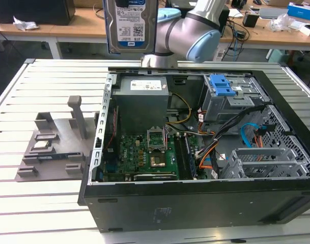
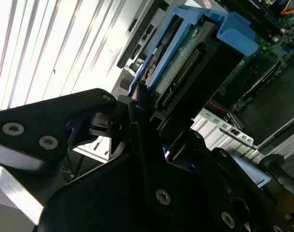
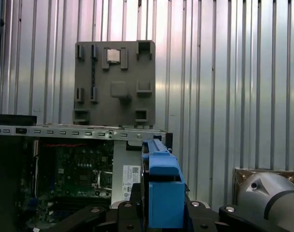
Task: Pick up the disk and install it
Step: 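Pick up the disk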
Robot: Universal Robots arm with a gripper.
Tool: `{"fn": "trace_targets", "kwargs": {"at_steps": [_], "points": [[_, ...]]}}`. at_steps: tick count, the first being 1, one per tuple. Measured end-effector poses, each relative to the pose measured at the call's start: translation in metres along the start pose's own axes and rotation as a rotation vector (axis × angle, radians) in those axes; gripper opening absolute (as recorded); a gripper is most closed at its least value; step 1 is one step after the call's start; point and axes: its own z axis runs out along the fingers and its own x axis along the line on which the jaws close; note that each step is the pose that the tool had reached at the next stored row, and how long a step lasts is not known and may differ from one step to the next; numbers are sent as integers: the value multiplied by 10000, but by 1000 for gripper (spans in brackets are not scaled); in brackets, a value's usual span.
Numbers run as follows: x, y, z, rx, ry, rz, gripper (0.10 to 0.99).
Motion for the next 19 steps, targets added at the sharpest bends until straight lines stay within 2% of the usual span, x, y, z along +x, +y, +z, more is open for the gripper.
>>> {"fn": "trace_targets", "kwargs": {"at_steps": [4,10,16,19], "points": [[6,-182,-7,1,-1,0,369],[12,-387,-16,0,0,-1,369],[21,-656,-27,0,-1,1,369],[24,-752,-31,0,0,2,369]]}}
